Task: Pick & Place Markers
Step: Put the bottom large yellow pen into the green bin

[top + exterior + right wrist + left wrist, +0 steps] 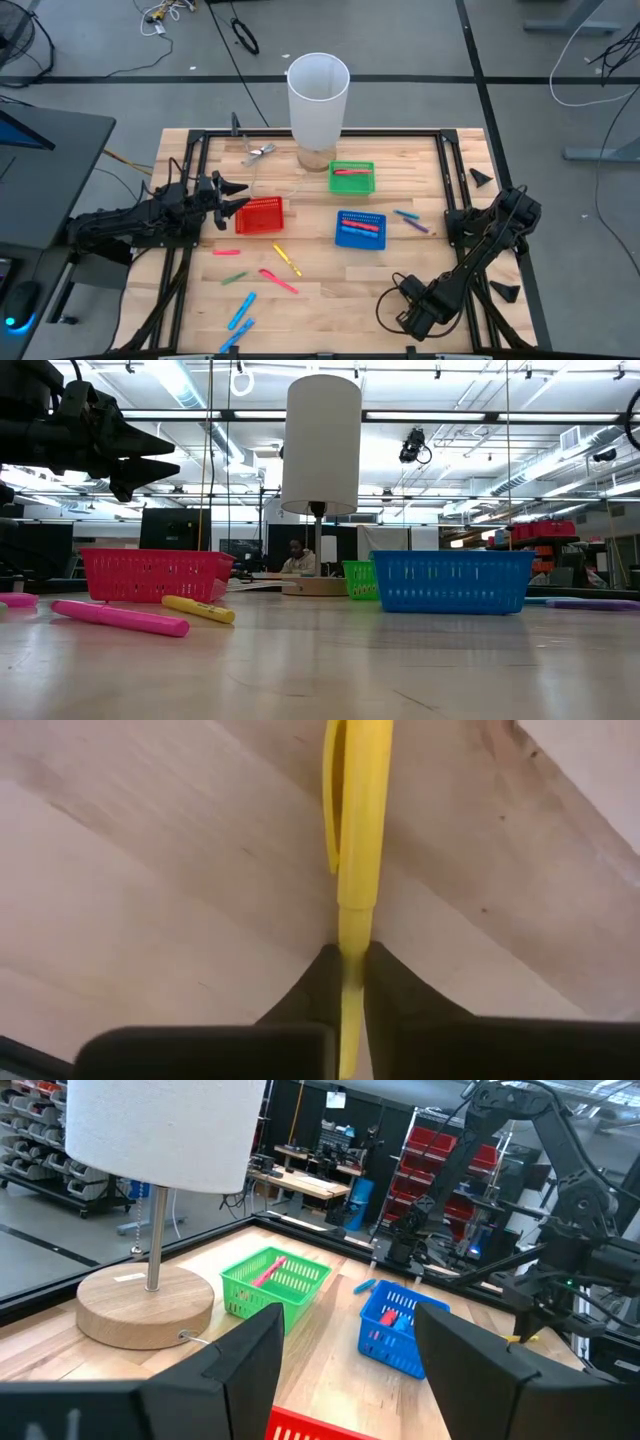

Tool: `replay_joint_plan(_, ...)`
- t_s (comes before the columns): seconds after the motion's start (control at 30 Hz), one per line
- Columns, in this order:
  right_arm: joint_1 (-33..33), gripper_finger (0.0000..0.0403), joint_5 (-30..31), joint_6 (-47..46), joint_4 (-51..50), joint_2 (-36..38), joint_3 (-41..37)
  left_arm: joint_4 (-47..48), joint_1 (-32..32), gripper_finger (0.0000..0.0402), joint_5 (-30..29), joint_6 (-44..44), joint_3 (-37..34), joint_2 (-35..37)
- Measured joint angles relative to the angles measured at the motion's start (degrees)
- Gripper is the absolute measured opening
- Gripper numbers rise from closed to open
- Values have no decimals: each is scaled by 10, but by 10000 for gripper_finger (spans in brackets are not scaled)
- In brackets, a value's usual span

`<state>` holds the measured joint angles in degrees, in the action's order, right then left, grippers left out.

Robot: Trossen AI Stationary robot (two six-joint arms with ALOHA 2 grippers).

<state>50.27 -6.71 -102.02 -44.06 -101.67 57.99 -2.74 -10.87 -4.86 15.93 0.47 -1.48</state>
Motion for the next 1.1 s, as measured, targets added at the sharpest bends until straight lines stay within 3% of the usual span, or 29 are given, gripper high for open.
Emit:
replay_joint_plan(0.17, -34, 18, -3, 79, -22, 32, 0, 0, 0, 232, 0, 0, 0, 0)
replay_joint_plan(0.3, -58, 18, -43, 178, -51, 51, 6, 0, 0, 232, 0, 0, 0, 0)
replay_joint_plan(0.67, -110, 18, -49, 493, -212, 61, 102, 0, 0, 232, 0, 0, 0, 0)
replay_joint_plan(1.1, -150, 18, -47, 639, -320, 62, 213, 0, 0, 232, 0, 0, 0, 0)
